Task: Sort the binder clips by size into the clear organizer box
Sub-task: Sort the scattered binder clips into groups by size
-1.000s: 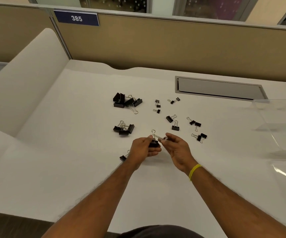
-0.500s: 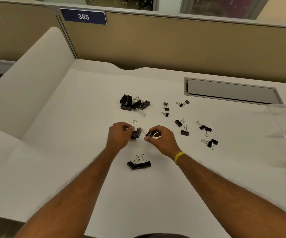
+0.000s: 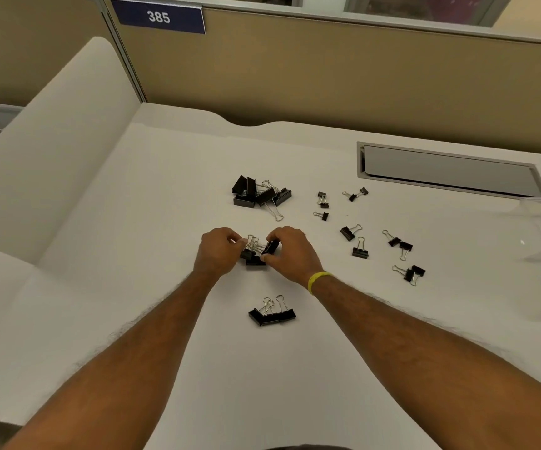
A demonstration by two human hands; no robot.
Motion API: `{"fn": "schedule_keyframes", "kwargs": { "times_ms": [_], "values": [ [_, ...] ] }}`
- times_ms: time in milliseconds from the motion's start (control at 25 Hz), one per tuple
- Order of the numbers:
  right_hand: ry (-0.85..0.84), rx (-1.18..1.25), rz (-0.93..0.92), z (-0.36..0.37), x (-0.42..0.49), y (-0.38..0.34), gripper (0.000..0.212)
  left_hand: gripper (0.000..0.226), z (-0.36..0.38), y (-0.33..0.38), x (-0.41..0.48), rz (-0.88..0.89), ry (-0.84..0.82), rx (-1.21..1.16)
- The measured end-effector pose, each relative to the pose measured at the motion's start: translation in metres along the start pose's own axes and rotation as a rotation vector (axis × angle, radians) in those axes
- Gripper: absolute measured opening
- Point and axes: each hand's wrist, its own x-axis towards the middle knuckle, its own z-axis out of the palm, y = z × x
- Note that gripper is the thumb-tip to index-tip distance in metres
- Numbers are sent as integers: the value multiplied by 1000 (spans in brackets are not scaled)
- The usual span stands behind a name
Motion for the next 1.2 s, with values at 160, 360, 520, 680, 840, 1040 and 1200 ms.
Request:
{"fn": "schedule_keyframes", "kwargs": {
  "times_ms": [160,360,520,680,840,1040,1200],
  "values": [
    [-72,-22,10,4,2,2,60,29,0,-7,-2,90,-10,47],
    [-141,-55,-32,8,0,2,73,27,2,-9,-13,245,-144,2],
    [-152,-94,-87,8,-7,3,69,39,5,-18,-19,350,-158,67],
    [-190,-107,-45,7,-9,10,85,60,3,-21,-23,356,-171,132],
    [-187,-115,-35,1,-12,12,91,74,1,-19,-27,395,-176,228],
    [-150,-132,-7,-10,-27,23,88,83,6,-15,-34,438,-118,332],
    [-115,-129,22,-18,-46,37,85,87,17,-2,-45,540,-78,378]
  ]
}}
